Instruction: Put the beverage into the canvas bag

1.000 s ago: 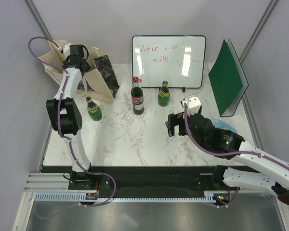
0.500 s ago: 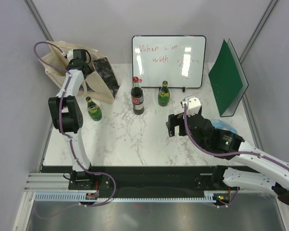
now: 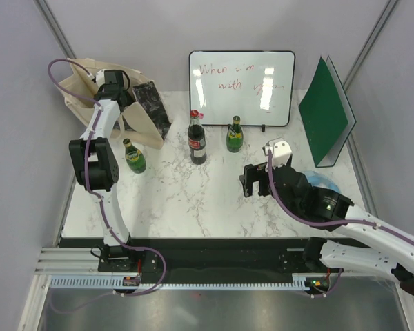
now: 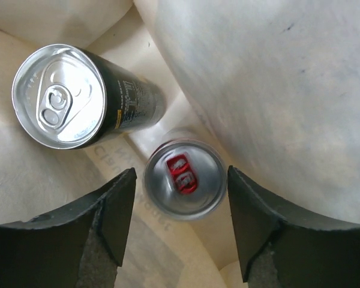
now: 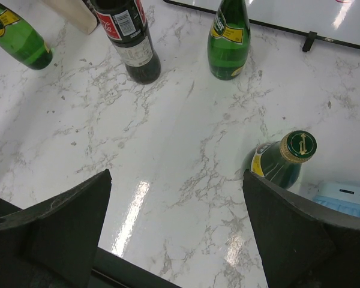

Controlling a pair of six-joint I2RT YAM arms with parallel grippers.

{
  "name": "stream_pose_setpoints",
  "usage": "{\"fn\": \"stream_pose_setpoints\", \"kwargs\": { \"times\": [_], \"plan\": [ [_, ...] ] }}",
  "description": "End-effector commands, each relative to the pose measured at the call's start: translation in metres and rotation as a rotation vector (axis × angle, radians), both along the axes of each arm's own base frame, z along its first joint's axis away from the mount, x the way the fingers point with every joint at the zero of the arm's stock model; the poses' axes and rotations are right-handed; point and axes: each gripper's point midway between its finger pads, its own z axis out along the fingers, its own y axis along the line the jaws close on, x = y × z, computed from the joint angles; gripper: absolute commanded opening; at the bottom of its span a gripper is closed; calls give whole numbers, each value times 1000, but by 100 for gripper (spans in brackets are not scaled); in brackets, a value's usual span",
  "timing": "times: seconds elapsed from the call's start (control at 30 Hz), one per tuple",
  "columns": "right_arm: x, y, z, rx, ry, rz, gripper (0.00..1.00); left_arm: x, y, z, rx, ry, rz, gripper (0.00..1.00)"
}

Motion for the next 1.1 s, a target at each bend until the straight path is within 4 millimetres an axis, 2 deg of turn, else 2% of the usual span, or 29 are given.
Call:
{"fn": "stream_pose_setpoints", "kwargs": {
  "times": [0.0, 0.13, 0.27, 0.37, 0.5, 0.6, 0.63, 0.7, 0.73, 0.83, 0.87, 0.9, 0.93, 1.0, 1.03, 1.07],
  "plan": [
    [2, -1, 12, 55, -25, -20, 98, 6, 3, 38, 24, -95, -8, 72],
    [1, -2, 11, 56, -23, -21, 98, 3, 2, 38, 20, -85, -14, 75],
    [0, -3, 13, 65, -23, -19, 98, -2, -3, 52, 19, -101, -29, 77],
    [0, -4, 16, 70, -29, -18, 98, -7, -6, 80, 34, -143, -42, 79],
    [-1, -6, 21, 76, -36, -19, 98, -18, -15, 127, 53, -221, -82, 80],
    [-3, -7, 22, 84, -33, -15, 98, -29, -27, 147, 63, -243, -123, 80],
    [-4, -6, 23, 85, -31, -11, 98, -37, -31, 165, 74, -274, -134, 81],
    [-5, -5, 24, 90, -23, -3, 98, -46, -49, 178, 100, -283, -185, 81],
    [-6, -5, 23, 88, -18, 0, 98, -56, -53, 195, 109, -311, -198, 81],
    [-7, -6, 23, 89, -14, -2, 98, -79, -70, 208, 121, -309, -243, 81],
    [-7, -7, 25, 92, -16, 0, 98, -94, -80, 218, 123, -324, -266, 82],
    [-7, -8, 27, 96, -21, -4, 98, -105, -81, 218, 137, -310, -258, 83],
    [-7, -9, 28, 97, -21, -7, 98, -115, -91, 221, 145, -313, -272, 84],
    [-8, -11, 32, 99, -30, -6, 98, -146, -93, 220, 169, -289, -275, 87],
    [-9, -13, 32, 94, -28, -7, 98, -158, -102, 217, 166, -276, -297, 87],
    [-9, -14, 33, 96, -30, -9, 98, -179, -102, 212, 154, -270, -300, 87]
  ]
}}
